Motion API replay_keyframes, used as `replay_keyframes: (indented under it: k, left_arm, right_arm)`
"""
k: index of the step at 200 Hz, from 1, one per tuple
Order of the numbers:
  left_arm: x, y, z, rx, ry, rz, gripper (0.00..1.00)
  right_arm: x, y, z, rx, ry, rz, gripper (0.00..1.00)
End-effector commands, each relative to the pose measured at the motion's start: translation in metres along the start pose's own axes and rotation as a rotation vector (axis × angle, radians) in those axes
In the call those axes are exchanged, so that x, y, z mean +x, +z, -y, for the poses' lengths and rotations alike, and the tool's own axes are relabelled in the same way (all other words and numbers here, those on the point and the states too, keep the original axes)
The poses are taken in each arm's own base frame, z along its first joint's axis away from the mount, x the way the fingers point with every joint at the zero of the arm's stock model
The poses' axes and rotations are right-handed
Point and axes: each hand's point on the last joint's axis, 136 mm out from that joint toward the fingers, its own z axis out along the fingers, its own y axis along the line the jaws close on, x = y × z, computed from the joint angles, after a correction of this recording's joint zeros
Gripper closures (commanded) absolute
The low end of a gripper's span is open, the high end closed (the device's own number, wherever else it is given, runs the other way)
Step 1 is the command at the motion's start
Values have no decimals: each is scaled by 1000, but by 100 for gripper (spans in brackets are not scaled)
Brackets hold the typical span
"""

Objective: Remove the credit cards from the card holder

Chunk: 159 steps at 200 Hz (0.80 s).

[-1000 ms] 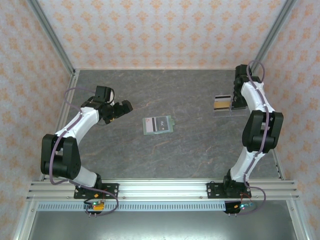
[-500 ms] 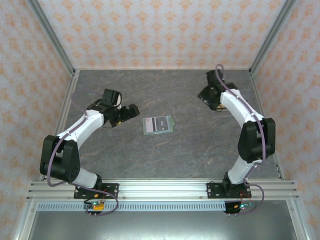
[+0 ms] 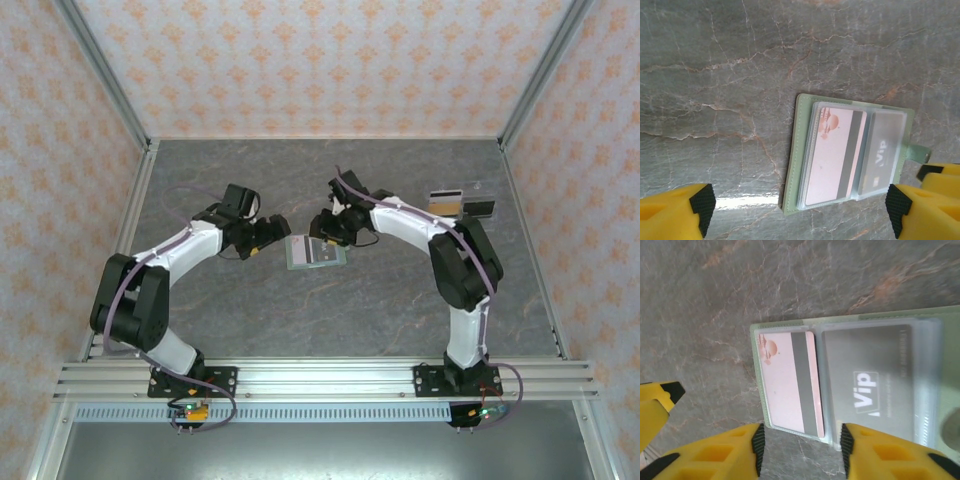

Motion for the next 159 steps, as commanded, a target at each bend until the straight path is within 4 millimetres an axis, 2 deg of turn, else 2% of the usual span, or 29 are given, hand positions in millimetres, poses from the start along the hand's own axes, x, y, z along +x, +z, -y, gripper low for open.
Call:
replay_keyframes:
  k: [1, 20, 77, 118, 159]
  left_arm:
    - [4, 12, 7, 34, -16, -16, 13]
    - [7, 19, 11, 41, -18, -31, 18]
    - [9, 35, 18, 39, -18, -61, 41]
    - [9, 46, 23, 65, -20, -85, 59]
    - [9, 54, 22, 65, -22, -97, 71]
  right_arm:
    - [-2, 14, -7, -44, -6, -25, 63]
    - [3, 22, -6, -55, -16, -51, 70]
    - [3, 40, -2, -57, -32, -87, 74]
    - [-5, 43, -3, -49, -75, -67, 78]
    - [-7, 46, -2, -46, -76, -66, 79]
